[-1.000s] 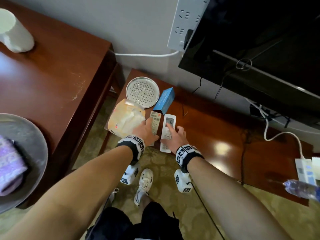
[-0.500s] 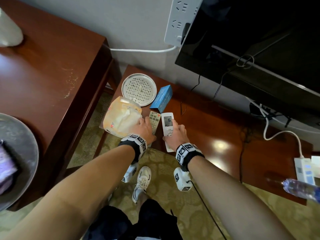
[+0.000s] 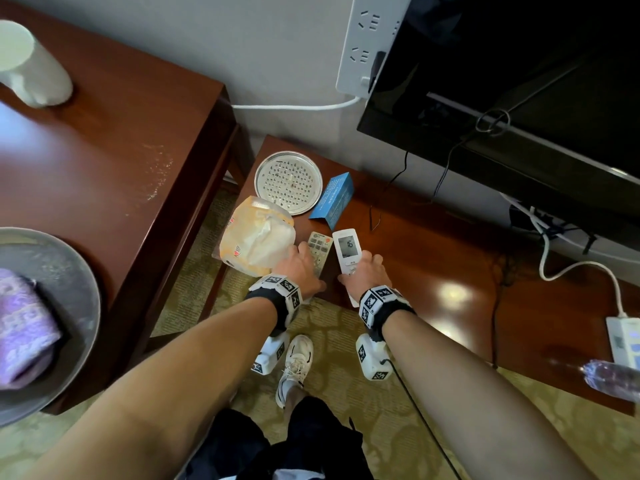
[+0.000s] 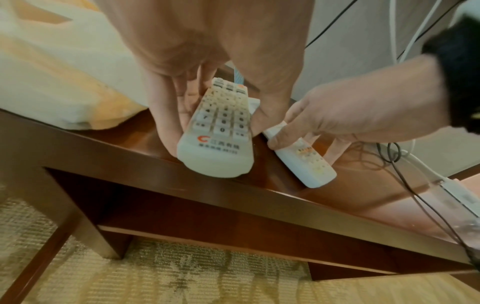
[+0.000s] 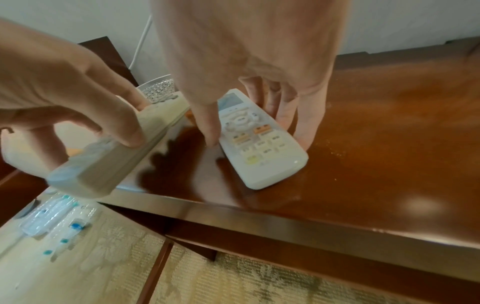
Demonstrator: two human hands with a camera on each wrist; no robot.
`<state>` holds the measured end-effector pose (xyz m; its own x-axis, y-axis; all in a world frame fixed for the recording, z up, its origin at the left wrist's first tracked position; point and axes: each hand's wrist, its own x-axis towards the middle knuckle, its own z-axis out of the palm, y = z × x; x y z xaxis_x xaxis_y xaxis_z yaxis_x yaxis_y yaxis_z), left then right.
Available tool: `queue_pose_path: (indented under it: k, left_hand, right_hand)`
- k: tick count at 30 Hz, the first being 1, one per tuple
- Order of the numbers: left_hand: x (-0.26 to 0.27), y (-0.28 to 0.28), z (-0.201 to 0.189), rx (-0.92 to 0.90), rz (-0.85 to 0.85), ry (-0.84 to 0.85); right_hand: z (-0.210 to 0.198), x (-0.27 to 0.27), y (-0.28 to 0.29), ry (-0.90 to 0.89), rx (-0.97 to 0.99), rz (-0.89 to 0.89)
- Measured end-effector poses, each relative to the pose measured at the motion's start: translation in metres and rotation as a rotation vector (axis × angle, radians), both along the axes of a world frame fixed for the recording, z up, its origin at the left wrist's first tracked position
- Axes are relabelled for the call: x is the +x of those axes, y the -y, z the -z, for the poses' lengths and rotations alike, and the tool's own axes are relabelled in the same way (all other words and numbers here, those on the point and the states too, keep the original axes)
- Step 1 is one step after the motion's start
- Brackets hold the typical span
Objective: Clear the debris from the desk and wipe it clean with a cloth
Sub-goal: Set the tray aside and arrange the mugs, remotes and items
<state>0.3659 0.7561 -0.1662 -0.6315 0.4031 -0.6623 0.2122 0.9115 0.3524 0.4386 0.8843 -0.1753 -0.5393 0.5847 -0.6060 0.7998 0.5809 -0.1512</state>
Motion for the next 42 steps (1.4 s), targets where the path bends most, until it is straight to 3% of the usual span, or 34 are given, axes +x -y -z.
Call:
queue_pose_path:
  k: [9, 24, 42]
  left_hand:
    - [-0.008, 0.018, -0.033, -0.002, 0.074, -0.057]
    - [-0.037, 0.104, -0.119, 0.176, 0.213, -0.215]
    - [-0.025, 0.249, -0.199, 0.269, -0.022, -0.339]
  right_hand:
    - [-0.024, 0.025, 0.007, -0.006, -0.047, 0.07]
    - [-0.121, 0.026, 0.094, -0.252, 0.017, 0.244]
    - [-0.176, 0.023, 0.21, -0.439, -0.082, 0.15]
